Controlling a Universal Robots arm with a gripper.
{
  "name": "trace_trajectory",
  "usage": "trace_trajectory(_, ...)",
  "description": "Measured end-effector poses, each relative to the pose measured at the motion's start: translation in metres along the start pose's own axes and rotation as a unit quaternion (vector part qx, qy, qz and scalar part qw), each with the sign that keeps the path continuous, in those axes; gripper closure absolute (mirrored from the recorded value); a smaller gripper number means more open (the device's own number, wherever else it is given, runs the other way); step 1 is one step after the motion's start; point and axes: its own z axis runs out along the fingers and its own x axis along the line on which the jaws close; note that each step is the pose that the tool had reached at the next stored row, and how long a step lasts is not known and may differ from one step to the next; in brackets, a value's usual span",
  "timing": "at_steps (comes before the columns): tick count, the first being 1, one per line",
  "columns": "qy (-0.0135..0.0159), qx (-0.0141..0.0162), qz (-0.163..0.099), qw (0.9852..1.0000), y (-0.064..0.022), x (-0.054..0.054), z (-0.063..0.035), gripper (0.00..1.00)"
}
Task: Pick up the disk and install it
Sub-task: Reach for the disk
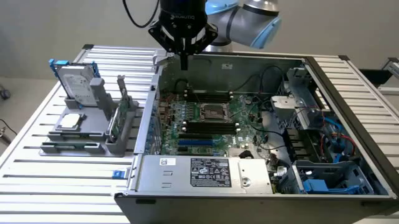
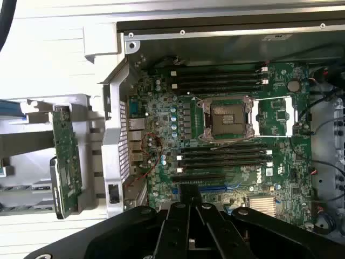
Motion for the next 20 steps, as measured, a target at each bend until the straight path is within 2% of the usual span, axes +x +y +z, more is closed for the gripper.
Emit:
trace_trajectory(14, 0.0, 0.0, 0.0, 1.0, 0.0, 0.0, 0.0, 0.89)
trace_trajectory(17, 0.0, 0.0001, 0.0, 1.0, -0.0005, 0.007, -0.0002, 0.89)
trace_trajectory(20, -0.0001, 0.0, 0.0, 1.0, -0.001, 0.02, -0.0004, 0.89)
